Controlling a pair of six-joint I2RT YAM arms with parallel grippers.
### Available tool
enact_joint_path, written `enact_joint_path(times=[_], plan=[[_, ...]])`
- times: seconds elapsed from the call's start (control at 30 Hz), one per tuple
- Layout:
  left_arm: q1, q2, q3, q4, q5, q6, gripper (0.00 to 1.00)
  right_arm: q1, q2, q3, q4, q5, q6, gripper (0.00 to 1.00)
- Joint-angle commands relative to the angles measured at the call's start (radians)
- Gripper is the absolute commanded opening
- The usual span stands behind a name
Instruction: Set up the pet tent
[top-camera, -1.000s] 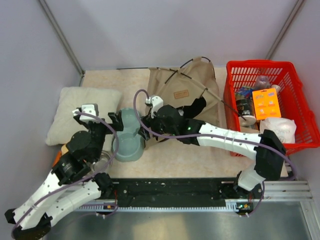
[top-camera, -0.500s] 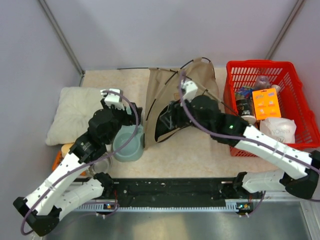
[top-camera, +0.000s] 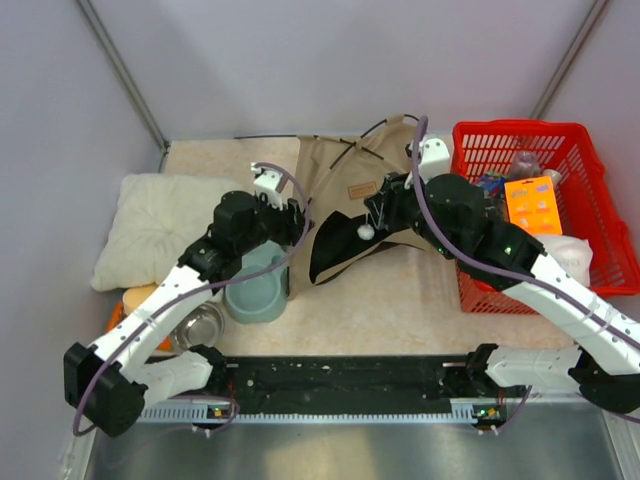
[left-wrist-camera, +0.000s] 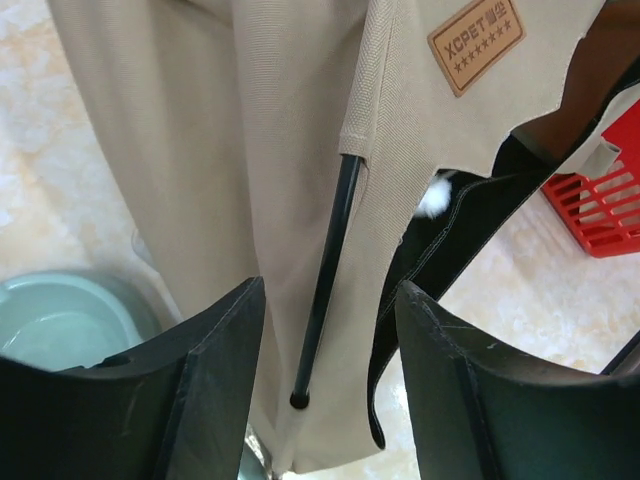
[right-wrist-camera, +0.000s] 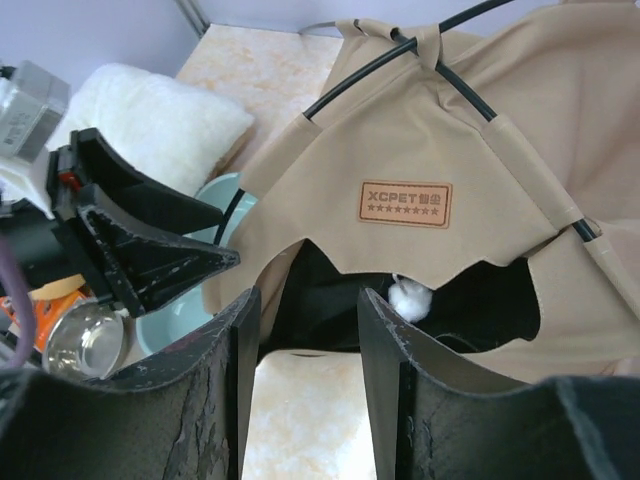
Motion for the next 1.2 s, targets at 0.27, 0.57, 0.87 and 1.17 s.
enact_joint_path(times=[0.27,0.57,0.87,1.17], plan=[[0.027,0.116,0.159,-0.072,0.102,0.260,0.00,-0.003,-0.026,0.047,-0.003,0.040,-0.014,0.46],[0.027,0.056,0.424,-0.361,0.051,0.518,0.00,-0.005,-0.029,0.075,-0.003,0.020,-0.002,0.48],[0.201,0.057,0.510,-0.531,0.177,0.862,0.00,-0.005,0.008,0.089,-0.008,-0.017,0.022,0.55],[0.380,0.107,0.519,-0.530,0.217,1.078,0.00,-0.005,0.037,0.040,-0.148,-0.038,0.053,0.85]])
